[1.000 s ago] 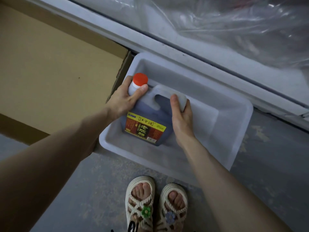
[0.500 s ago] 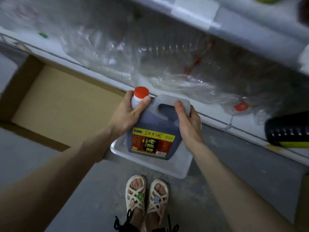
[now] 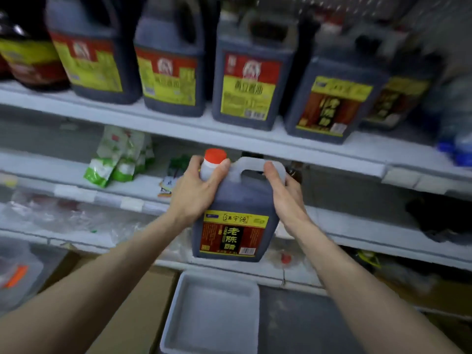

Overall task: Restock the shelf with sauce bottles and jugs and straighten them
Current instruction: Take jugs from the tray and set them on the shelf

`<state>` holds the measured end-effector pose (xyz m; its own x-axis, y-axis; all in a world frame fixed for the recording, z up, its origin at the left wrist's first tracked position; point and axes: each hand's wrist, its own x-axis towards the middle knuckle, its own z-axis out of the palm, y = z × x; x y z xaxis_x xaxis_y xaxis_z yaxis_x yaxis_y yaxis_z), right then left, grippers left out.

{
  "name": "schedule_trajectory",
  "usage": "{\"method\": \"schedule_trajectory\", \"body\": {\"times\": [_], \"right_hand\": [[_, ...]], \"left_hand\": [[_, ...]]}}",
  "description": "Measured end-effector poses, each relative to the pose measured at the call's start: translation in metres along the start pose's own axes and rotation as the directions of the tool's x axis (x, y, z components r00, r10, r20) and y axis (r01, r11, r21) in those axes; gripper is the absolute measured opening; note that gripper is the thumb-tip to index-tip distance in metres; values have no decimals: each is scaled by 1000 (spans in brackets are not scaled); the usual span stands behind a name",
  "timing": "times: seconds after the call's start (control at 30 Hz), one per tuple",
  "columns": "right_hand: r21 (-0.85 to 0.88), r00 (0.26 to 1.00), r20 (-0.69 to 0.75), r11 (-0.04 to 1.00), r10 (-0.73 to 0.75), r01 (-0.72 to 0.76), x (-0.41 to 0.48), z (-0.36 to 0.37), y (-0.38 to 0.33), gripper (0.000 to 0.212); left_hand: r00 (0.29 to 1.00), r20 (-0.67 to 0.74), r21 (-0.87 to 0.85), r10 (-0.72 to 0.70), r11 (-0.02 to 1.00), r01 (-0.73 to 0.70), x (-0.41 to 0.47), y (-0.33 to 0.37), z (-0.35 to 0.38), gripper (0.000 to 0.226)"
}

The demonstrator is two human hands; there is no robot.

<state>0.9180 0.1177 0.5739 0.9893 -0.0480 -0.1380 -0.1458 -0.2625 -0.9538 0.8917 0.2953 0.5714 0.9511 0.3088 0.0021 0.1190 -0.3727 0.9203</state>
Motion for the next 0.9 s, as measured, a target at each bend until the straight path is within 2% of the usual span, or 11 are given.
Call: {"method": "schedule_trajectory", "body": {"times": [0.17,0.27,0.37,0.43,0.57,0.63,0.73,0.9], "right_hand": [[27,987,-103,991,-125,128,-18,-65,-109,31],[27,967,-187,983,-174,182,-26,-101,-154,44],[12,942,-263,975,-210,221,-33,-136,-181,32],[-7,923,-298,968,-242,252,-35,-159,-190,38],[-2,914,-327,968,-239,252,-33,-202,-195,66],[2,914,-335,970,-229,244,-27,-224,-194,60],[-9,906,-357,971,-228,240,-10,-260,-188,35],[13,912,-348,972,-217,236,24,-316,-177,40]], "left_hand": [[982,4,-24,190,982,-190,0,127,-18,38],[959,-8,-8,283,959,-283,-2,186,-16,50],[942,19,-29,334,942,-333,-4,227,-3,43],[931,39,-51,364,931,-362,-5,248,10,44],[919,71,-52,388,922,-385,-7,280,45,45],[922,80,-50,378,925,-376,-6,291,67,47],[928,86,-76,363,931,-357,-3,305,102,47],[924,88,-95,373,926,-365,4,331,162,48]]}}
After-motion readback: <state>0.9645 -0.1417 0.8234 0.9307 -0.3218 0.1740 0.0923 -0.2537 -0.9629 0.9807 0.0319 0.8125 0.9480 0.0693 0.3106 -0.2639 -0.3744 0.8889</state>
